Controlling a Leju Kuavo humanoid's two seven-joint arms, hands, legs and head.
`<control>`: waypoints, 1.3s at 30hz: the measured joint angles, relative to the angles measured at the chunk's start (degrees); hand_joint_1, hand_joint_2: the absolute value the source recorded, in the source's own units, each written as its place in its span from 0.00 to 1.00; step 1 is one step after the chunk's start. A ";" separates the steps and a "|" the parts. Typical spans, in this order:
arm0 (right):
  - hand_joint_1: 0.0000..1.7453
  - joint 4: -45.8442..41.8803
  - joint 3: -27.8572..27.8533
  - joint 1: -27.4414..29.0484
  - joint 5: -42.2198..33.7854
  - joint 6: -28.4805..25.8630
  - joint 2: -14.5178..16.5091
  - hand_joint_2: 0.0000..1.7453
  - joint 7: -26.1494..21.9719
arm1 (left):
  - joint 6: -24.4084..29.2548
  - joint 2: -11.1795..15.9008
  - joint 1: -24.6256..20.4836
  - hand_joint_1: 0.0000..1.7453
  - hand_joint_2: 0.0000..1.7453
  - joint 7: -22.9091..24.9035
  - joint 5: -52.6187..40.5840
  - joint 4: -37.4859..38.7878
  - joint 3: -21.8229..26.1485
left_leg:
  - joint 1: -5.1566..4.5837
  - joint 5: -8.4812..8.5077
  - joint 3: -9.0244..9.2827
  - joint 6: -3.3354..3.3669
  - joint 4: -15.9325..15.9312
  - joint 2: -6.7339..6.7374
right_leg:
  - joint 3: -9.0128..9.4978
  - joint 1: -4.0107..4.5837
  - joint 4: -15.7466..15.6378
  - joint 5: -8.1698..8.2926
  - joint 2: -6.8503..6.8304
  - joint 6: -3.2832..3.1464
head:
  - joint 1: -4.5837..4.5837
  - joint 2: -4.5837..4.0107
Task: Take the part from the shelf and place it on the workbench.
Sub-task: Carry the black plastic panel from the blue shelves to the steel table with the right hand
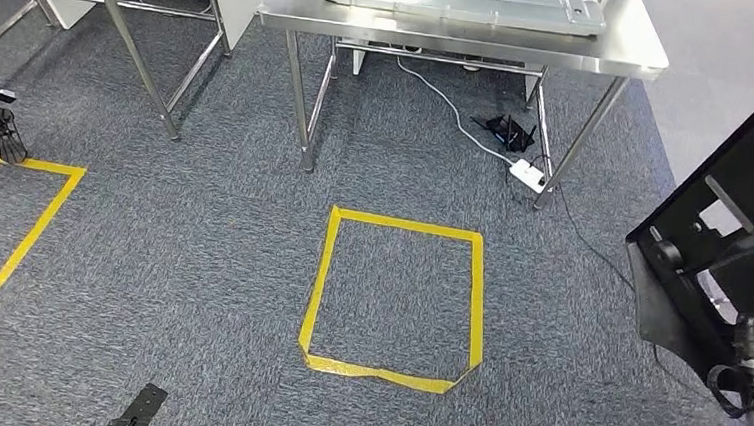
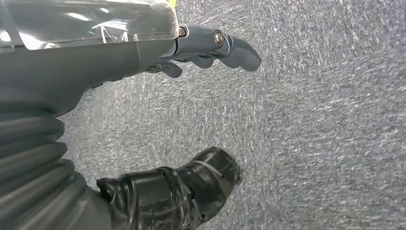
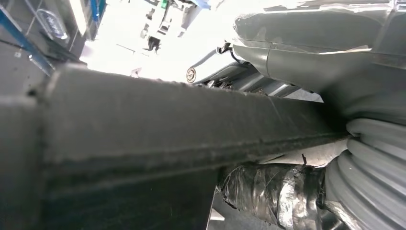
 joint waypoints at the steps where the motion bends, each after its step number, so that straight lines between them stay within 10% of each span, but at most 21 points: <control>1: 1.00 0.01 0.01 0.01 -0.05 -0.01 -0.09 1.00 0.02 | -0.19 0.02 -0.11 0.00 1.00 -0.02 0.00 0.00 0.01 | 0.07 0.03 0.11 0.26 -0.11 -0.08 | -1.61 -0.07 3.19 -1.62 0.98 0.11 | 0.14 0.00; 3: 1.00 0.07 0.06 0.06 -0.25 -0.01 -0.22 1.00 0.18 | -0.88 0.08 -0.27 0.00 1.00 -0.02 -0.01 0.00 0.03 | -0.06 -0.03 0.13 0.60 -0.10 -0.36 | -5.69 -0.03 10.78 -4.53 1.91 0.16 | 0.30 0.00; 5: 1.00 0.18 0.11 0.06 -0.45 0.09 -0.27 1.00 0.53 | -2.02 0.20 -0.28 0.00 1.00 0.10 -0.15 0.00 0.08 | -0.25 -0.16 0.22 0.73 -0.02 -0.78 | -7.53 -0.01 13.23 -3.91 2.07 0.01 | 0.29 0.00; 9: 1.00 0.45 0.15 -0.31 -0.68 0.67 -0.90 1.00 1.11 | -3.85 0.42 -0.32 0.00 1.00 0.51 -0.69 0.00 0.12 | -0.44 -0.53 0.58 0.47 0.19 -1.72 | -1.96 0.36 0.31 2.88 2.57 -1.06 | 0.27 0.00; 14: 1.00 0.54 0.15 -0.85 -0.50 1.45 -1.75 1.00 1.37 | -4.18 0.62 -0.24 0.00 1.00 1.09 -0.80 0.00 0.17 | -0.35 -1.28 0.24 -1.01 0.71 -1.76 | -0.14 0.56 -3.28 3.34 2.49 -2.02 | 0.16 0.00; 18: 1.00 0.45 0.16 -1.13 0.27 2.45 -2.08 1.00 2.24 | -4.15 0.99 -0.31 0.00 1.00 1.07 -0.79 0.00 0.22 | -0.17 -6.93 -5.47 -2.02 12.54 -1.05 | 0.72 0.34 -3.71 3.21 2.01 -2.85 | -0.13 0.00; 20: 1.00 0.45 0.17 -1.14 0.41 2.63 -2.10 1.00 2.41 | -4.15 1.09 -0.16 0.00 1.00 1.08 -0.79 0.00 0.24 | 0.02 -6.97 -7.59 -2.39 15.79 -0.94 | 0.93 0.31 -3.57 2.86 1.89 -2.85 | -0.14 0.00; 24: 1.00 0.45 0.17 -1.21 0.61 2.56 -2.17 1.00 2.53 | -4.07 1.26 -0.18 0.00 1.00 1.07 -0.93 0.00 0.26 | 0.34 -0.41 -2.25 -2.59 3.83 -0.28 | 1.73 0.22 -2.99 1.59 1.88 -1.94 | -0.11 0.00; 30: 1.00 0.43 0.17 -1.35 0.79 2.50 -2.70 1.00 3.00 | -3.93 1.26 -0.18 0.00 1.00 1.20 -1.07 0.00 0.27 | 0.13 -1.08 0.24 0.07 0.73 -0.39 | 1.32 0.26 -0.48 0.29 2.00 -0.33 | 0.15 0.00; 35: 1.00 0.44 0.17 -1.39 0.80 2.51 -2.95 1.00 3.05 | -3.73 1.26 -0.15 0.00 1.00 1.18 -1.07 0.00 0.27 | -0.16 -2.31 2.00 1.04 0.58 -0.62 | -8.75 0.23 14.60 -4.32 2.23 -0.02 | 0.33 0.00; 39: 1.00 0.46 0.17 -1.38 0.79 2.37 -3.02 1.00 3.05 | -3.58 1.17 -0.11 0.00 1.00 1.08 -1.08 0.01 0.27 | -0.36 -3.98 4.26 0.77 0.51 -1.06 | -6.08 0.96 3.48 3.92 2.26 -1.36 | 0.36 0.00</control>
